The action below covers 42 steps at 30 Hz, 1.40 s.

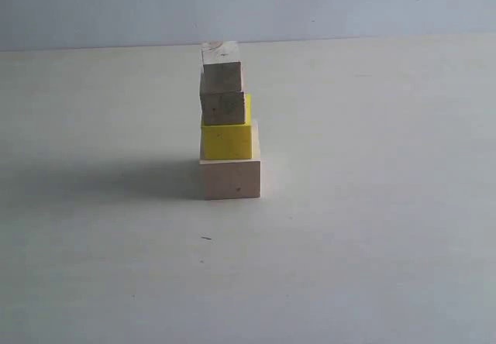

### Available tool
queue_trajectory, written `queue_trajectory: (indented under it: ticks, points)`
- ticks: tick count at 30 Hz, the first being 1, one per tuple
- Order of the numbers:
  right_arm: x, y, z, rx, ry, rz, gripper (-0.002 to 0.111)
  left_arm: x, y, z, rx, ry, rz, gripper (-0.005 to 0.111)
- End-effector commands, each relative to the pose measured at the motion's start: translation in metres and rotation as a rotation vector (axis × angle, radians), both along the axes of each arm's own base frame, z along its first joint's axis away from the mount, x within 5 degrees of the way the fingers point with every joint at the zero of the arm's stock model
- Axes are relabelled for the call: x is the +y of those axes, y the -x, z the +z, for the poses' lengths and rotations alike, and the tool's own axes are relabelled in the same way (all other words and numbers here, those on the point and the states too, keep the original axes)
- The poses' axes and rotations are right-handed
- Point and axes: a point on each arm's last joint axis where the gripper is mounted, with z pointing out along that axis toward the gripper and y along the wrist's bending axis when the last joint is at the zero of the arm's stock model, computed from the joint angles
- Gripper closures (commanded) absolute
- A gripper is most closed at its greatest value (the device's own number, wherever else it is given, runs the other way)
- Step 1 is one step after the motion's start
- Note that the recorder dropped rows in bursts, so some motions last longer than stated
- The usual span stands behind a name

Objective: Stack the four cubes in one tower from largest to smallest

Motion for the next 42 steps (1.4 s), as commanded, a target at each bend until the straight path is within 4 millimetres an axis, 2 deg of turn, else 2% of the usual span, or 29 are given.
queue_trajectory:
  ticks: [1, 7, 15, 19, 24, 27, 34, 42]
  points:
    - [0.0, 0.0, -0.001, 0.005, 0.003, -0.003, 0.108, 0.0, 0.0, -0.002, 0.002, 0.0, -0.004, 0.107]
    - [0.0, 0.0, -0.001, 0.005, 0.003, -0.003, 0.108, 0.0, 0.009, 0.001, -0.033, 0.001, -0.004, 0.107]
    - [0.0, 0.0, -0.001, 0.005, 0.003, -0.002, 0.108, 0.001, 0.049, 0.007, -0.189, 0.005, 0.0, 0.107]
    - [0.0, 0.0, -0.001, 0.005, 0.003, -0.002, 0.108, 0.003, 0.062, 0.008, -0.262, -0.082, 0.059, 0.107]
    - [0.0, 0.0, -0.001, 0.005, 0.003, -0.002, 0.108, 0.008, 0.062, 0.003, -0.265, -0.13, 0.133, 0.107]
    - [0.0, 0.0, -0.001, 0.005, 0.003, -0.002, 0.108, 0.009, 0.053, -0.011, -0.188, -0.209, 0.169, 0.107]
    - [0.0, 0.0, -0.001, 0.006, 0.002, -0.002, 0.108, 0.021, 0.033, -0.055, 0.104, -0.099, 0.251, 0.107]
    - [0.0, 0.0, -0.001, 0.005, 0.003, -0.002, 0.108, 0.022, 0.026, -0.12, 0.214, -0.179, 0.267, 0.107]
